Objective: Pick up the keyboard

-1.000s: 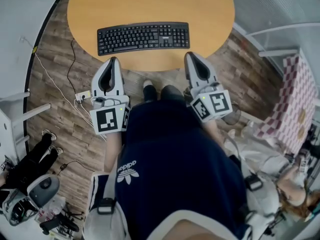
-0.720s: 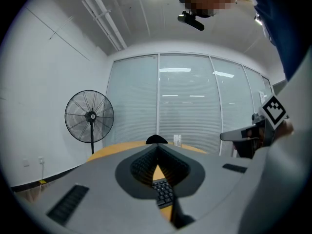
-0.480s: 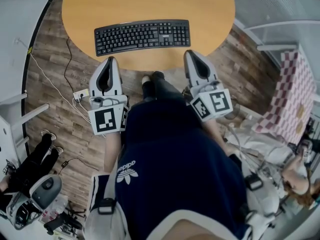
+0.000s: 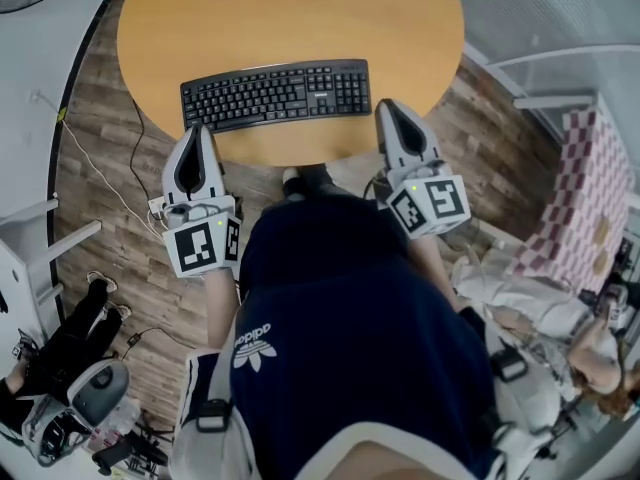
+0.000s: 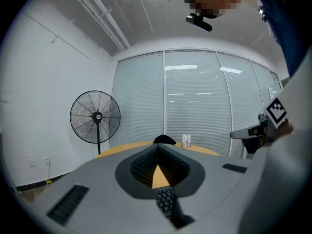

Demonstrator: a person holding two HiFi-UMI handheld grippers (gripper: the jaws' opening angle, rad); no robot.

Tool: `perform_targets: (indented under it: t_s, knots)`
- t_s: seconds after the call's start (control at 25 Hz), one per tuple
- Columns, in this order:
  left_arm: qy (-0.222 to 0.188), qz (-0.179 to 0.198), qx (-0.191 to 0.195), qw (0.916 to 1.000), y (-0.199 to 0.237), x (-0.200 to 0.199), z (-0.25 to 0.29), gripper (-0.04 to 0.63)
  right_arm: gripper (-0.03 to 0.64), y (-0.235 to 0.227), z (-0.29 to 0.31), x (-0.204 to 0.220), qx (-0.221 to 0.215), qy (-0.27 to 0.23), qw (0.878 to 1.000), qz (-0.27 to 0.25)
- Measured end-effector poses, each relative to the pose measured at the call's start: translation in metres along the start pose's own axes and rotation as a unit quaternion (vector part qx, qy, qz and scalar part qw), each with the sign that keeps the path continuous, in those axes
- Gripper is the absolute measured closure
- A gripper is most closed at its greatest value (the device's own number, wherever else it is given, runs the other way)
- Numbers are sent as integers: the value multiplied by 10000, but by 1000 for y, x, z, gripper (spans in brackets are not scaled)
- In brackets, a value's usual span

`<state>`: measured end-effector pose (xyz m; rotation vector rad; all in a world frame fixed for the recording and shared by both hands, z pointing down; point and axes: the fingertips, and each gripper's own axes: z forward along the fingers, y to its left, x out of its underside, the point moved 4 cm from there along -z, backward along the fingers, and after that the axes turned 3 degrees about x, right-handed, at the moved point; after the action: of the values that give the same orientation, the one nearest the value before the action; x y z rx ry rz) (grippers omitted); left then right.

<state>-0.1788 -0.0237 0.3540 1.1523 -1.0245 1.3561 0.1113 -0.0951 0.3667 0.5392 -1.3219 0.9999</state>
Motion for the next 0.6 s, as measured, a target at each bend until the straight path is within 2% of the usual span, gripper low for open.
perform_targets:
  t_s: [0.32, 0.6]
  knots:
    - [-31, -123, -325, 9994, 11, 4, 31, 592, 614, -43, 30, -6, 6, 29, 10000, -15]
    - [151, -128, -384, 9991, 10, 10, 46, 592, 614, -55, 41, 2, -75, 214, 9997, 97]
